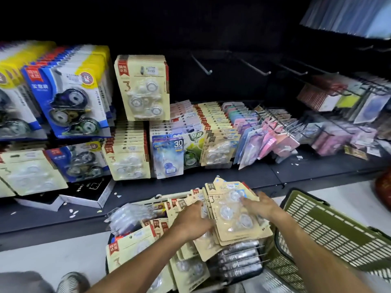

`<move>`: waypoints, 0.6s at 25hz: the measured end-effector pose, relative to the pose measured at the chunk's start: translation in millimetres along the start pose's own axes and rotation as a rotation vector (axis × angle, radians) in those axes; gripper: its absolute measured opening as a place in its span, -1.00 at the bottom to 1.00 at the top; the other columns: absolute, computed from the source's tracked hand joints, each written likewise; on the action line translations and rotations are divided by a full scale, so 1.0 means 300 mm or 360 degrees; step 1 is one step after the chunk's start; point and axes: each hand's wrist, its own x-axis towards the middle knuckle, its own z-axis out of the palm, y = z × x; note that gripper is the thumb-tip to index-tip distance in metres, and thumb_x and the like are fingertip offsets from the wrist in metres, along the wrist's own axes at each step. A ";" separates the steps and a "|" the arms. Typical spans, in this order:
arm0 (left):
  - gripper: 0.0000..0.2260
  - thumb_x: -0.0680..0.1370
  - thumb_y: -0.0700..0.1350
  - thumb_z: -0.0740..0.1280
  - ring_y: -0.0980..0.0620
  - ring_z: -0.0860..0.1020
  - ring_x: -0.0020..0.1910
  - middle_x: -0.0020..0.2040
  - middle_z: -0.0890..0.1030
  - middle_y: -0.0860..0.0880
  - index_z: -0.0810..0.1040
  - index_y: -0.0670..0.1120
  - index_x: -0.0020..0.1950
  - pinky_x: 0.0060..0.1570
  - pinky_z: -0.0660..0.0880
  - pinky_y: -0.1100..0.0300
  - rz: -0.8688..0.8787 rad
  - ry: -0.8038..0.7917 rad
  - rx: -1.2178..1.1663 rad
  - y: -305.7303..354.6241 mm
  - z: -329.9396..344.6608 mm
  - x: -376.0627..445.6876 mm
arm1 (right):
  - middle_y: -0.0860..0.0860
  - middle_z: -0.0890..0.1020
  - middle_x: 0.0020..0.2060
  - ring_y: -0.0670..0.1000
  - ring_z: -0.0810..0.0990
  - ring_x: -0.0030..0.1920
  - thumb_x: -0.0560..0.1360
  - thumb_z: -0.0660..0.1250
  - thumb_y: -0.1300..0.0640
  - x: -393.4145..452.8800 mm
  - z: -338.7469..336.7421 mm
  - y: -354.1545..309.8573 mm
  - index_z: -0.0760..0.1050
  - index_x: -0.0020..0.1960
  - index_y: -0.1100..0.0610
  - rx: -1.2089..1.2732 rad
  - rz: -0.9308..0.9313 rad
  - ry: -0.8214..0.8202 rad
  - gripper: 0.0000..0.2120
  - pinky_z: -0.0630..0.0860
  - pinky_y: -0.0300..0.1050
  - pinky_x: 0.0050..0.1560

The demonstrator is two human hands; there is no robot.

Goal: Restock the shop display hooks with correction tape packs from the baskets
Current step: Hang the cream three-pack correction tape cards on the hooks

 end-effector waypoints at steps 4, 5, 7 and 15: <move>-0.35 0.52 0.05 0.48 0.00 0.52 0.29 0.41 0.53 -0.07 0.33 -0.08 0.54 0.28 0.45 0.18 -0.0208 0.0027 -0.0552 0.028 0.048 0.058 | 0.04 0.56 0.27 0.06 0.58 0.13 0.33 0.45 -0.40 0.008 0.029 -0.012 0.46 0.34 0.15 0.0099 -0.0052 -0.0173 -0.19 0.55 -0.04 0.08; -0.43 0.50 0.03 0.51 0.00 0.57 0.20 0.32 0.60 -0.07 0.42 -0.11 0.44 0.21 0.52 0.16 -0.0272 0.0063 -0.0692 0.025 0.060 0.079 | 0.02 0.58 0.19 0.05 0.60 0.09 0.30 0.45 -0.43 0.005 0.031 -0.017 0.48 0.26 0.14 0.0094 -0.0047 -0.0199 -0.21 0.57 -0.02 0.07; -0.58 0.47 -0.04 0.55 -0.01 0.65 0.02 0.15 0.67 -0.08 0.53 -0.12 0.24 -0.02 0.63 0.15 -0.0372 0.0110 -0.0944 0.023 0.071 0.102 | 0.03 0.58 0.09 0.10 0.62 0.05 0.40 0.42 -0.36 -0.017 0.040 -0.037 0.46 0.15 0.07 0.0112 -0.0032 -0.0278 -0.42 0.64 0.02 -0.03; -0.41 0.26 -0.21 0.67 -0.08 0.66 0.02 0.03 0.67 -0.06 0.42 -0.05 0.14 0.09 0.63 -0.03 -0.0371 0.0400 -0.1282 0.004 0.058 0.129 | 0.06 0.65 0.02 0.09 0.68 -0.21 0.38 0.49 -0.26 -0.046 0.084 -0.090 0.50 0.21 0.04 0.0249 -0.0223 -0.0465 -0.46 0.63 -0.10 -0.29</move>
